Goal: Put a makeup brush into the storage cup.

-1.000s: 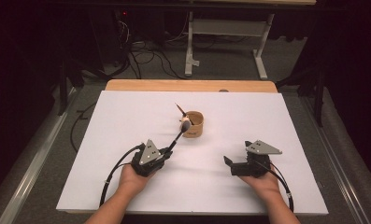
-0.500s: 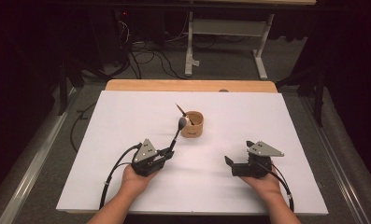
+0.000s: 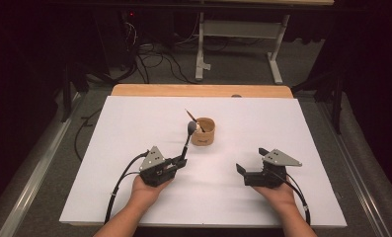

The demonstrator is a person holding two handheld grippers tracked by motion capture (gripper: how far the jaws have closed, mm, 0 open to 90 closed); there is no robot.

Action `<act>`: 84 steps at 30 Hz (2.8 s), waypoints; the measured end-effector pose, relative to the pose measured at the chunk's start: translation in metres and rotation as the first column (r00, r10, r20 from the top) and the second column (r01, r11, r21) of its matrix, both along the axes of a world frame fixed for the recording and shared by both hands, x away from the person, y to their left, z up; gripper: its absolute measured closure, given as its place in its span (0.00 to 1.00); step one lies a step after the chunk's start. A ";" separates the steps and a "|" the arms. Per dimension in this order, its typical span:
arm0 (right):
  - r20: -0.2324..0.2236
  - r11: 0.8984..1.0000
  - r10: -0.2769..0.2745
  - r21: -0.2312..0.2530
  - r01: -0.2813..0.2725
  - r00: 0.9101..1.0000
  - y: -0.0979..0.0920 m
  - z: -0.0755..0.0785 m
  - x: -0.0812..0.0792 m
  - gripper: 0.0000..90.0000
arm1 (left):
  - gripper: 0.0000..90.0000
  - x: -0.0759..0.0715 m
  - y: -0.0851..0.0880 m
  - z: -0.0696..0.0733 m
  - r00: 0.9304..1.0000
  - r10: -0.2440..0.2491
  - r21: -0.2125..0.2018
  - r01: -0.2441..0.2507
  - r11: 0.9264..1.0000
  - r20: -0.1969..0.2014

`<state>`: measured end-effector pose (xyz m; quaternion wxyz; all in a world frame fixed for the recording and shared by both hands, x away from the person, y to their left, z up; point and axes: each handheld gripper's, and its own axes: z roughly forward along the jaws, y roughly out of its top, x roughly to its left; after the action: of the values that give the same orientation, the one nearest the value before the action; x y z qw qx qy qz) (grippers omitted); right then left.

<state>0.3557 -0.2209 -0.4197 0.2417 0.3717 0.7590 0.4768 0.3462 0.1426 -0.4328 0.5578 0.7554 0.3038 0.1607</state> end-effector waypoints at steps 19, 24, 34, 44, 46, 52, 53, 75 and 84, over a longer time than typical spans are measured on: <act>0.037 0.997 0.074 0.011 -0.075 0.997 0.036 0.024 0.003 0.04 | 0.87 -0.002 -0.009 0.000 0.999 -0.040 -0.030 0.040 0.999 -0.011; 0.049 0.995 0.097 0.000 -0.097 0.994 0.050 0.028 0.011 0.04 | 0.87 -0.002 -0.006 0.002 0.999 -0.039 -0.031 0.038 0.999 -0.006; 0.037 0.997 0.071 -0.014 -0.071 0.997 0.060 0.031 0.030 0.06 | 0.87 -0.002 -0.005 0.003 0.999 -0.035 -0.037 0.035 0.999 -0.005; 0.073 0.995 0.101 -0.028 -0.099 0.992 0.076 0.032 0.032 0.06 | 0.87 -0.002 -0.006 0.003 0.999 -0.034 -0.035 0.034 0.999 -0.004; 0.072 0.994 0.107 -0.037 -0.104 0.992 0.078 0.031 0.030 0.07 | 0.87 -0.003 -0.007 0.003 0.999 -0.034 -0.035 0.033 0.999 -0.006; 0.059 0.990 0.128 -0.062 -0.124 0.990 0.082 0.025 0.023 0.07 | 0.87 -0.004 -0.011 0.002 0.999 -0.046 -0.047 0.046 0.998 -0.008; 0.062 0.990 0.128 -0.063 -0.124 0.990 0.082 0.025 0.022 0.07 | 0.87 -0.004 -0.012 0.002 0.999 -0.048 -0.048 0.047 0.998 -0.007; 0.106 0.981 0.189 0.035 -0.193 0.976 0.079 0.040 -0.002 0.11 | 0.87 -0.014 -0.030 0.000 0.995 -0.097 -0.013 0.097 0.995 0.008; 0.100 0.970 0.215 0.095 -0.225 0.971 0.080 0.042 -0.004 0.14 | 0.87 -0.016 -0.033 0.000 0.994 -0.113 -0.028 0.113 0.993 0.001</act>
<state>0.3515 -0.1407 -0.3773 0.2010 0.2758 0.7578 0.5562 0.3300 0.1097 -0.4331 0.5763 0.7637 0.2630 0.1244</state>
